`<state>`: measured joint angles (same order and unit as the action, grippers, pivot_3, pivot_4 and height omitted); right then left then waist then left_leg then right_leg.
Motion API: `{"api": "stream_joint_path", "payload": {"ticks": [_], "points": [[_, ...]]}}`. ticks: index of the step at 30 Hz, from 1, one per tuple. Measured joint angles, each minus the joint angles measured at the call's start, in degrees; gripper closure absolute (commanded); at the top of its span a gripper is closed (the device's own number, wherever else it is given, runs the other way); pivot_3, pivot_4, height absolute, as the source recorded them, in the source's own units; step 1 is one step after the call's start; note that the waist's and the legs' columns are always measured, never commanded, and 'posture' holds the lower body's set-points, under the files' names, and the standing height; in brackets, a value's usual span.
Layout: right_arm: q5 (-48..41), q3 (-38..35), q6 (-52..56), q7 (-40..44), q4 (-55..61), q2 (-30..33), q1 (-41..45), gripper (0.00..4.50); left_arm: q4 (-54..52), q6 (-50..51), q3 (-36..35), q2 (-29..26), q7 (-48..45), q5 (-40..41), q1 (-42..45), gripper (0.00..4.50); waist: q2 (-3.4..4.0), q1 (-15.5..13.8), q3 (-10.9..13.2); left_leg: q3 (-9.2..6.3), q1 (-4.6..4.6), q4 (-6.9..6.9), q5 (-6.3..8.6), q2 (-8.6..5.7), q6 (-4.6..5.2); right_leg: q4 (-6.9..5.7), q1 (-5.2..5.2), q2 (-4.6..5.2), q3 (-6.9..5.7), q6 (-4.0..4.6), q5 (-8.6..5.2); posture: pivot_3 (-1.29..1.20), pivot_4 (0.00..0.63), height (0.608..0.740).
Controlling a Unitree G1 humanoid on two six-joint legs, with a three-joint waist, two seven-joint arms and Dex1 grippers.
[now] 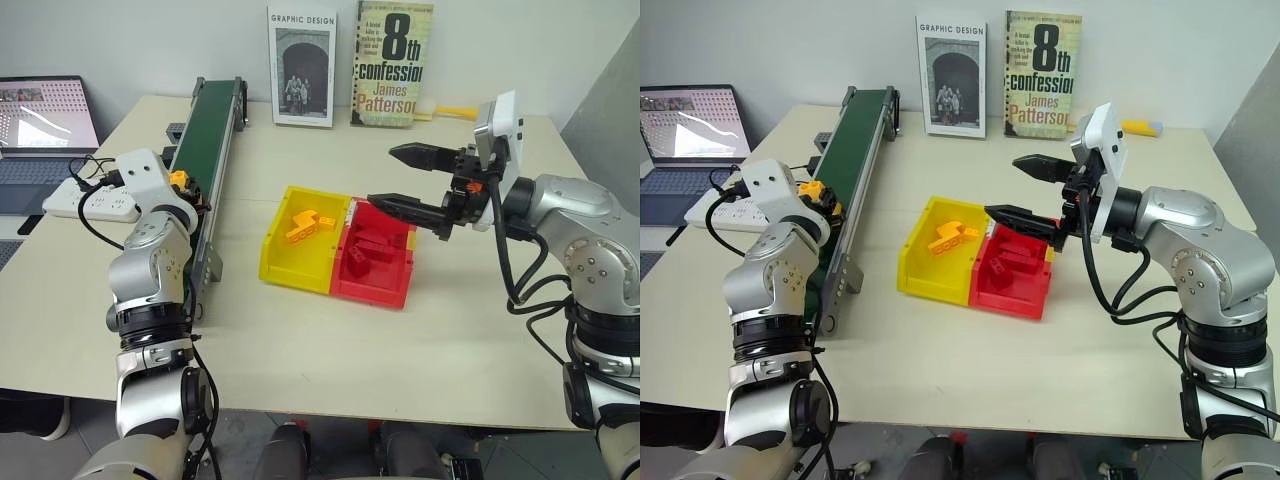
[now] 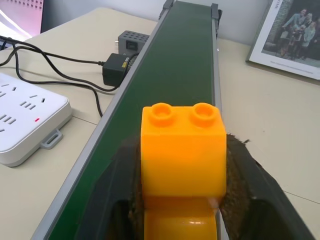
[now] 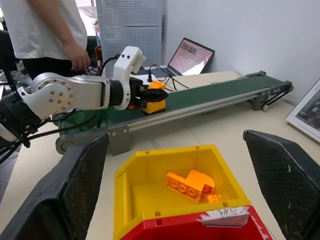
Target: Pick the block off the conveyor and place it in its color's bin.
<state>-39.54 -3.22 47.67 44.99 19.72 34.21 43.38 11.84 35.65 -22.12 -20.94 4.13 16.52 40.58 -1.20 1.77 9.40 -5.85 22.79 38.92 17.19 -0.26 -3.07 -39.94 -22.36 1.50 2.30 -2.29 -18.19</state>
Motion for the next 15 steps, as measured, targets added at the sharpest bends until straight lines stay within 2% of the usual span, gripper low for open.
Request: {"api": "stream_joint_path", "payload": {"ticks": [8, 15], "points": [[0.1, 0.0, -0.2, -0.2, -0.4, 0.1, 0.0, 0.00, -0.7, 2.0, -0.5, -1.0, -1.2, 0.3, 0.3, 2.98, 0.00, 0.0, 0.0, 0.00, 0.02, 0.00, 0.00, -0.03, 0.00, 0.01, 0.00, -0.01, -0.01, 0.00, 0.00, 0.00, 0.150, 0.740], [2.2, 0.5, 0.3, -1.4, 4.9, 5.1, -5.3, 0.00, -4.6, 6.7, 12.5, -6.6, -22.2, 3.6, 5.8, 2.98, 0.00, -0.2, 0.0, -0.01, 0.08, -0.01, -0.01, -0.06, -0.02, 0.14, 0.06, -0.09, 0.02, -0.01, -0.01, 0.00, 0.150, 0.740]]}}
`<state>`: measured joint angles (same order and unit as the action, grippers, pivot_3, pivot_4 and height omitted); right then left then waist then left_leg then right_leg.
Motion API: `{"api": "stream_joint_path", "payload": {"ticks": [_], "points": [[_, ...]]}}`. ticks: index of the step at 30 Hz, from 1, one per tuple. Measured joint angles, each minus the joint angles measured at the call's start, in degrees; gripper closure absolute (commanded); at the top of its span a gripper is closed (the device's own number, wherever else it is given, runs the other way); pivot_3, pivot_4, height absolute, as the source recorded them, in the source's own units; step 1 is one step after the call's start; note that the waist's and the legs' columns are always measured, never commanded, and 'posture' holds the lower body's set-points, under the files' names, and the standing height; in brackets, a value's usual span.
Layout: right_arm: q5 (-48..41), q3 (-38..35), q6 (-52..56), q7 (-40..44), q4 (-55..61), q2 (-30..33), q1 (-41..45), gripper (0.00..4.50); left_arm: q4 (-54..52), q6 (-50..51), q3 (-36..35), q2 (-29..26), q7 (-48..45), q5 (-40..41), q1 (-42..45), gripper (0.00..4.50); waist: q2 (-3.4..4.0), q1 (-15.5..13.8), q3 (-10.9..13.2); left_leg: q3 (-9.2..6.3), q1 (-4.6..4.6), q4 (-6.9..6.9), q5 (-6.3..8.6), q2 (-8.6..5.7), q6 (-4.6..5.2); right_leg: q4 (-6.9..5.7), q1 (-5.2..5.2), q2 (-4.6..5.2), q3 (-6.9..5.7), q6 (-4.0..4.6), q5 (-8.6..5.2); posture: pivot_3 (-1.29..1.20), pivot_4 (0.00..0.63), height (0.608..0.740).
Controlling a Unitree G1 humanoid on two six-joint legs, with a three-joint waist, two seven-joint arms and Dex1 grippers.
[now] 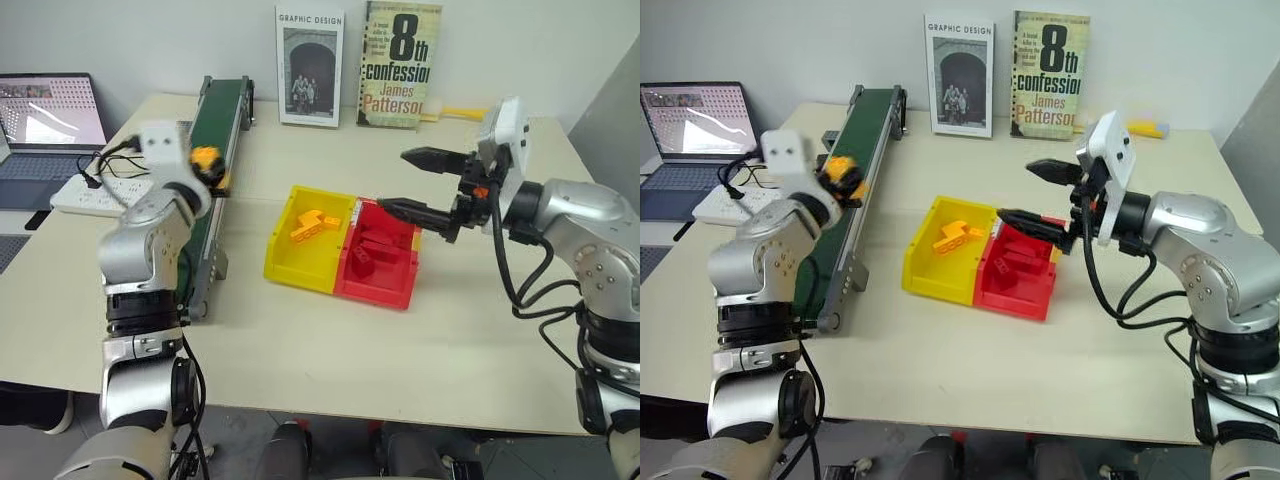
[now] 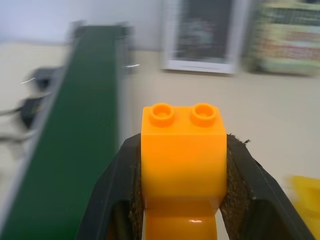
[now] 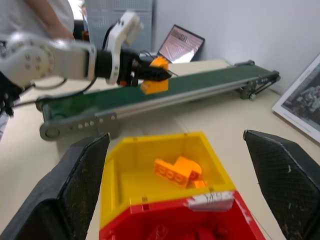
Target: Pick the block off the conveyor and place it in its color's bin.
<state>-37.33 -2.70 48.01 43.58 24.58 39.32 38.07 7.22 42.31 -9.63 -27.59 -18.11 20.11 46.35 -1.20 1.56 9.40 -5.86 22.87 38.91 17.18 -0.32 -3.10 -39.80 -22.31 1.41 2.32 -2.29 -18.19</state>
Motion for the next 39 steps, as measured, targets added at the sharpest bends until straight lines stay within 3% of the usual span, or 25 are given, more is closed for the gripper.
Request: {"api": "stream_joint_path", "payload": {"ticks": [6, 13, 15, 26, 27, 39], "points": [[-1.5, -0.4, 2.8, -1.6, 8.8, 2.9, -6.9, 0.00, -0.7, 4.2, 9.6, -0.6, -14.0, 2.6, 1.0, 2.98, 0.01, 0.6, 0.0, 0.04, -0.04, -0.03, 0.00, 0.00, 0.01, -0.05, -0.02, -0.08, 0.01, 0.00, 0.00, 0.00, 0.150, 0.740], [-4.3, -1.1, 5.7, -5.1, 12.8, 2.9, -7.9, 0.00, -0.8, 5.0, 14.5, -1.7, -19.9, 1.3, -0.4, 2.98, 0.01, 0.6, 0.0, -0.07, -0.07, 0.00, -0.01, 0.02, 0.04, -0.13, 0.00, -0.12, -0.01, 0.00, 0.00, 0.00, 0.150, 0.740], [-4.7, -1.5, 6.2, -5.8, 13.5, 2.9, -7.9, 0.00, -0.8, 4.6, 14.9, -1.6, -20.4, 1.1, -0.4, 2.28, 0.01, 0.4, 0.0, -0.07, -0.06, 0.00, 0.00, 0.02, 0.04, -0.10, 0.01, -0.11, -0.01, 0.00, 0.00, 0.00, 0.150, 0.740], [-5.6, -1.8, 6.5, -7.3, 13.1, 3.1, -7.8, 0.00, -0.1, 3.3, 14.2, -3.0, -22.1, 0.7, -0.4, 0.34, 0.01, 0.3, 0.0, -0.06, -0.07, 0.00, 0.00, 0.01, 0.05, -0.10, 0.00, -0.12, -0.02, 0.00, 0.00, 0.00, 0.150, 0.740], [-5.5, -1.7, 6.3, -6.9, 12.6, 3.3, -7.6, 0.00, -0.1, 3.3, 13.7, -3.8, -22.5, 0.7, -0.4, 0.03, 0.01, 0.3, 0.0, -0.05, -0.07, 0.00, 0.00, 0.01, 0.05, -0.10, 0.00, -0.12, -0.02, 0.00, 0.00, 0.00, 0.150, 0.740], [-1.5, -0.2, -0.6, 3.5, 0.3, 9.0, -4.3, 0.00, -5.4, -3.1, 11.4, -23.7, -42.1, 2.0, -5.2, 0.01, 0.06, 0.1, 0.0, -0.05, -0.06, -0.03, 0.03, 0.04, 0.11, -0.05, 0.02, -0.11, -0.06, 0.01, -0.01, 0.00, 0.150, 0.740]]}}
